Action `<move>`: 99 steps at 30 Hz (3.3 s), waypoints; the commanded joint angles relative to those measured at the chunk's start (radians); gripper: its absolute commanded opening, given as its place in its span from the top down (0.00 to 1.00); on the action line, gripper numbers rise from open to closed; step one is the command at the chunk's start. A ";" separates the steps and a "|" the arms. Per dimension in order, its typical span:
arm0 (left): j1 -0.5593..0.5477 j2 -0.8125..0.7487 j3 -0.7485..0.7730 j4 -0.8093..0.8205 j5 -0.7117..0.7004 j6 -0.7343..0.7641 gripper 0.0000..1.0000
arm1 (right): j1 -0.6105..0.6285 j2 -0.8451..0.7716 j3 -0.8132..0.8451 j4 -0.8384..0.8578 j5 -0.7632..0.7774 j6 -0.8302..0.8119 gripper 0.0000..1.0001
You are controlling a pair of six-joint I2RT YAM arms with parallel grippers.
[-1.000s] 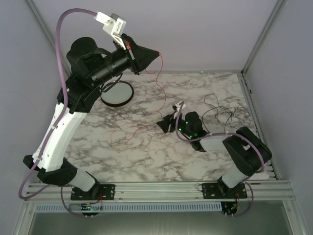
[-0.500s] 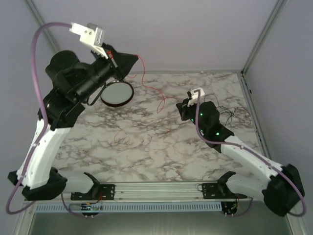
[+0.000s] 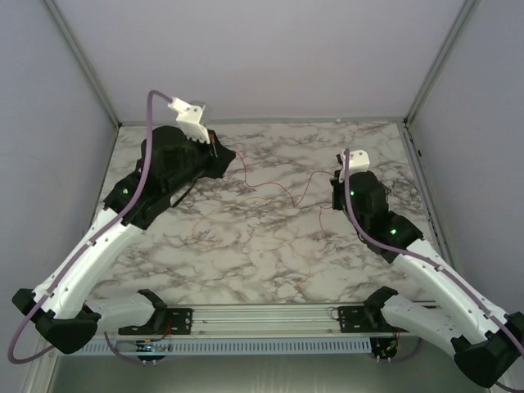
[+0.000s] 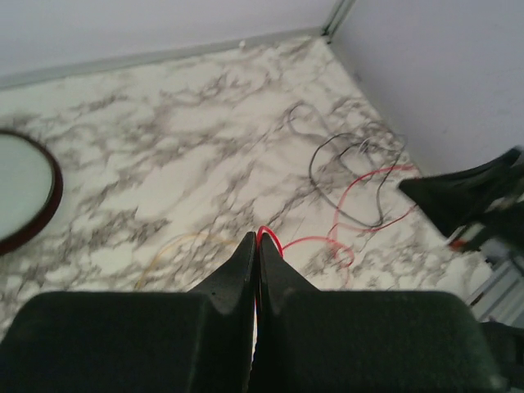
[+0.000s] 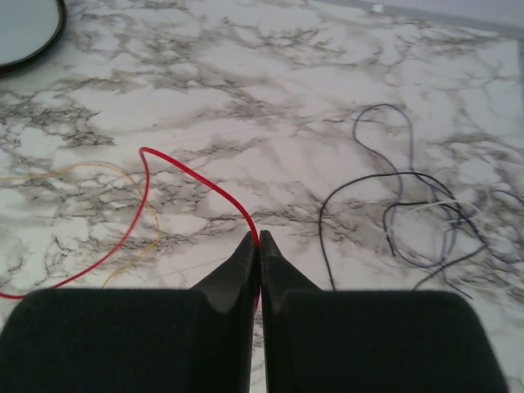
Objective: Zip-tie the wires
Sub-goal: Place the cable at the center of the board, then pick up the cable at the center of the board.
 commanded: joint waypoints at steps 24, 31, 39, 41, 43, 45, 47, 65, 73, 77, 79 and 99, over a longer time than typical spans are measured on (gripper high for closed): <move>0.309 -0.098 -0.652 0.131 -0.028 -0.167 1.00 | 0.009 0.412 0.138 -0.142 -0.067 0.205 1.00; 0.380 -0.022 -0.737 0.246 -0.042 -0.189 1.00 | -0.004 0.583 0.227 -0.168 -0.034 0.216 1.00; 0.440 0.076 -0.784 0.389 0.020 -0.235 1.00 | -0.055 0.704 0.277 -0.172 -0.060 0.230 0.98; 0.440 0.110 -0.788 0.402 0.031 -0.232 1.00 | -0.057 0.719 0.283 -0.177 -0.074 0.220 0.94; 0.441 0.135 -0.812 0.426 0.040 -0.233 1.00 | -0.057 0.728 0.283 -0.179 -0.088 0.210 0.91; 0.440 0.151 -0.838 0.443 0.035 -0.236 1.00 | -0.057 0.736 0.283 -0.183 -0.097 0.207 0.88; 0.441 0.153 -0.868 0.455 0.014 -0.241 1.00 | -0.058 0.742 0.287 -0.190 -0.099 0.206 0.85; 0.469 0.031 -0.841 0.330 -0.133 -0.208 0.44 | -0.060 0.570 0.268 -0.189 -0.002 0.248 0.31; 0.500 -0.096 -0.708 0.231 -0.142 -0.176 0.26 | -0.095 0.486 0.247 -0.155 -0.041 0.229 0.23; 0.503 -0.148 -0.666 0.249 -0.068 -0.162 0.23 | -0.127 0.459 0.204 -0.161 -0.014 0.235 0.22; 0.503 -0.190 -0.662 0.284 -0.017 -0.154 0.21 | -0.171 0.436 0.172 -0.159 -0.001 0.238 0.22; 0.501 -0.296 -0.652 0.477 0.317 -0.177 0.13 | -0.611 0.315 0.038 -0.085 -0.029 0.165 0.28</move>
